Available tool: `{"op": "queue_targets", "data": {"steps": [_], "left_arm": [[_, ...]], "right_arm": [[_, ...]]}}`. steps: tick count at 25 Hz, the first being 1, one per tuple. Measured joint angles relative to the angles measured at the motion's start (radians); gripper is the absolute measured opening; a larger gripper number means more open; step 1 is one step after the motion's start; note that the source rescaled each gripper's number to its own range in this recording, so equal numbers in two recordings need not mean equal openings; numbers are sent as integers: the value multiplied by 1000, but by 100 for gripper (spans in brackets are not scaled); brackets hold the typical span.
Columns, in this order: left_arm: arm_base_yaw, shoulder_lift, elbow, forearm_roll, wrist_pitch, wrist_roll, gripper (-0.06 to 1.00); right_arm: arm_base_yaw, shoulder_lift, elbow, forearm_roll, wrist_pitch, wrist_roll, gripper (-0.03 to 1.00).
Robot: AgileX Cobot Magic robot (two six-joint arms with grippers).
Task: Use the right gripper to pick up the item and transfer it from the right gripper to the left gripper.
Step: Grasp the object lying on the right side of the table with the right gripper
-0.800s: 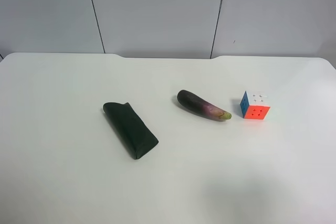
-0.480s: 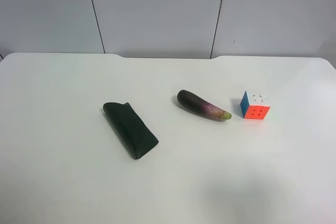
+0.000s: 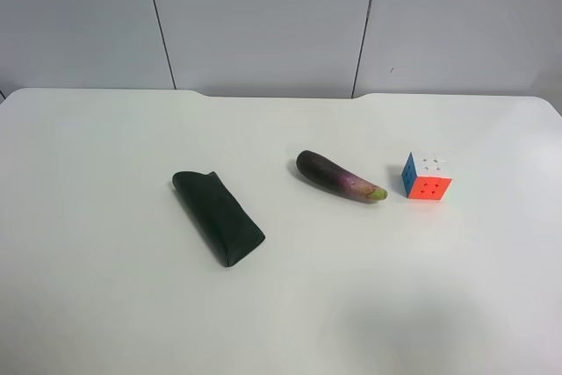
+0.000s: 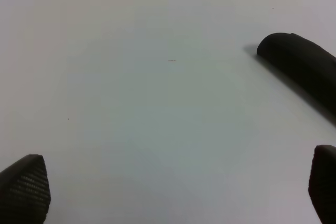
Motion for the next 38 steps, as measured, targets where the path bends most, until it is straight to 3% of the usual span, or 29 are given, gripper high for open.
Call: {"op": "queue_targets", "data": {"steps": [21, 31, 38], "left_arm": [[0, 0, 0, 0, 0, 0, 100], [0, 0, 0, 0, 0, 0, 100], [0, 0, 0, 0, 0, 0, 100]], "right_arm": [[0, 1214, -547, -26, -58, 83, 100], [0, 1580, -669, 18, -133, 84, 100], [0, 1742, -676, 45, -193, 84, 100]]}}
